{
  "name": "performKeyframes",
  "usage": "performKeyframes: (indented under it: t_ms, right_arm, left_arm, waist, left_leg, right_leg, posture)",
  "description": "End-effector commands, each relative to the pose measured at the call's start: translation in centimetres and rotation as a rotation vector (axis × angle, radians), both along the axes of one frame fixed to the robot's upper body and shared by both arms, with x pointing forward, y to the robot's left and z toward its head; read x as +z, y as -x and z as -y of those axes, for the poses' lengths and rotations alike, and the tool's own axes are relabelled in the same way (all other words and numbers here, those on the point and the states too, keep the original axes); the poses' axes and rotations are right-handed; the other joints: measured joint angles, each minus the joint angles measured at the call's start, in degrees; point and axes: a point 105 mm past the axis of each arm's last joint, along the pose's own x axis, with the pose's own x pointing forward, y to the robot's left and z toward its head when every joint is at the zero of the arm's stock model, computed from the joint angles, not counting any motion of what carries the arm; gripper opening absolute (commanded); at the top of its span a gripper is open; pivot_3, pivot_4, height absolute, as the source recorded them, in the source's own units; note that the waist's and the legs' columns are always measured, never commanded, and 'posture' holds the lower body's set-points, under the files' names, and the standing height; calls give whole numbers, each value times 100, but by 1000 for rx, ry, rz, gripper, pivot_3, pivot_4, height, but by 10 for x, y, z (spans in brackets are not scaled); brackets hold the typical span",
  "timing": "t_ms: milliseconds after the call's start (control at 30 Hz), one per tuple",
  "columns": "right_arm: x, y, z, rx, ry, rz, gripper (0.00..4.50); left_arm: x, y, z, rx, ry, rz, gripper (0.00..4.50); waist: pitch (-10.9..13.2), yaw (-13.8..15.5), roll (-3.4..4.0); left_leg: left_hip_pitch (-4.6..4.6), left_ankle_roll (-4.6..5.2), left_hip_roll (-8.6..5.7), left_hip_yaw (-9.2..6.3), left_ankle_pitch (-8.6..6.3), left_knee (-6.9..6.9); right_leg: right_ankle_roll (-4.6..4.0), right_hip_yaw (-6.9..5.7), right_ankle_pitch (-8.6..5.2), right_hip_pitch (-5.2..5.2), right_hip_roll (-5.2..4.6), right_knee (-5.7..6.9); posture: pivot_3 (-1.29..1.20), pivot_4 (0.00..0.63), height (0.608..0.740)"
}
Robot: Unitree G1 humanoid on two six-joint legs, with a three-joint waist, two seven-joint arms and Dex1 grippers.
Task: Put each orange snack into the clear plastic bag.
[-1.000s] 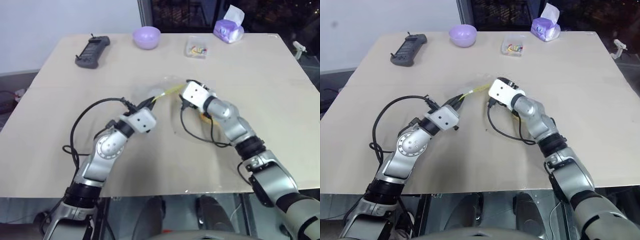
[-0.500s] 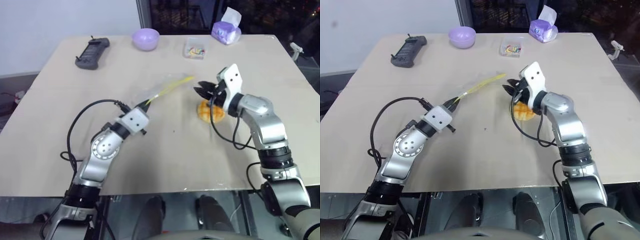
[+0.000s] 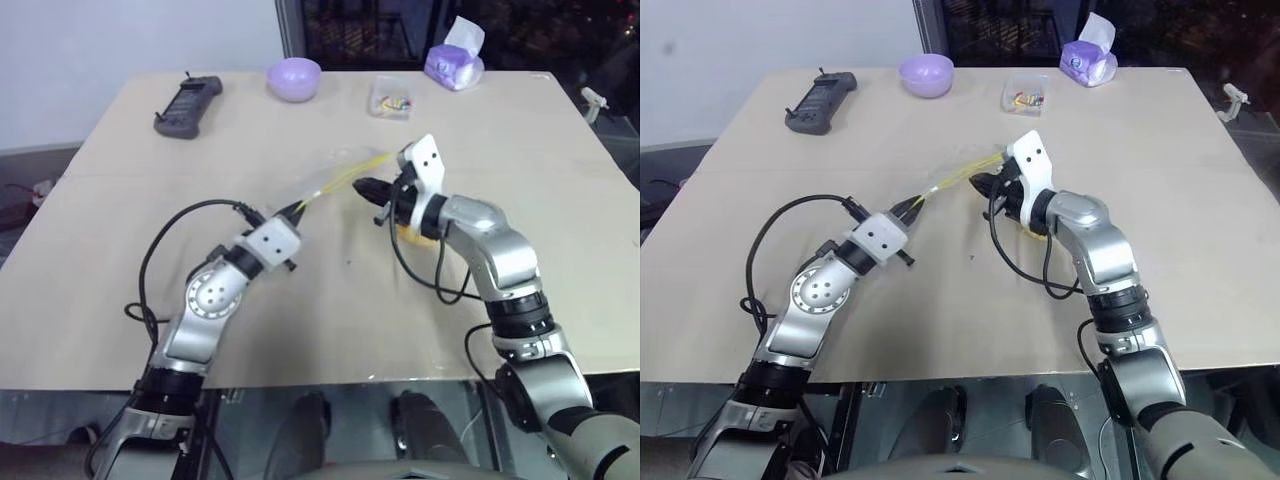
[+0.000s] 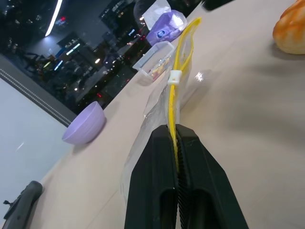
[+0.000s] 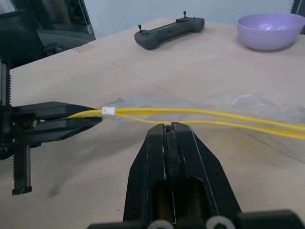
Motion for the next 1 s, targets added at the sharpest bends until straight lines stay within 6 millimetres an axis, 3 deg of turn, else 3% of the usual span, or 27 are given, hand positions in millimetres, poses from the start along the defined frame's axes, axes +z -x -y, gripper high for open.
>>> performKeyframes:
  t_ms: [33, 567, 733, 900, 1000]
  right_arm:
    - [17, 0, -7, 23, -27, 59, 52]
    - [-1, -9, -16, 20, 17, 14, 52]
    - [-3, -15, -20, -1, 69, 66, 52]
    - [1, -17, -23, -26, 157, 254, 52]
    - [-2, -16, -23, -29, 320, 459, 748]
  left_arm:
    - [15, 6, 6, -35, 19, 57, 0]
    - [15, 15, 25, -120, 0, 72, 0]
    - [11, 25, 43, -232, -23, 53, 0]
    - [13, 23, 43, -225, -11, 44, 0]
    - [14, 21, 39, -206, -6, 41, 0]
  waist:
    - [0, 0, 0]
    - [0, 0, 0]
    - [0, 0, 0]
    - [0, -4, 0]
    - [0, -2, 0]
  left_leg:
    - [0, 0, 0, 0, 0, 0]
    - [0, 0, 0, 0, 0, -1]
    - [0, 0, 0, 2, 0, -1]
    - [1, 0, 0, 1, 0, -2]
    - [0, 0, 0, 2, 0, -2]
  right_leg:
    - [0, 0, 0, 0, 0, 0]
    - [0, 0, 0, 0, 0, 0]
    - [0, 1, 0, 0, 0, -1]
    - [0, 1, 0, -1, 0, -1]
    - [0, 1, 0, -1, 0, -1]
  posture:
    - [0, 150, 740]
    - [0, 150, 740]
    - [0, 150, 740]
    - [0, 150, 740]
    - [0, 150, 740]
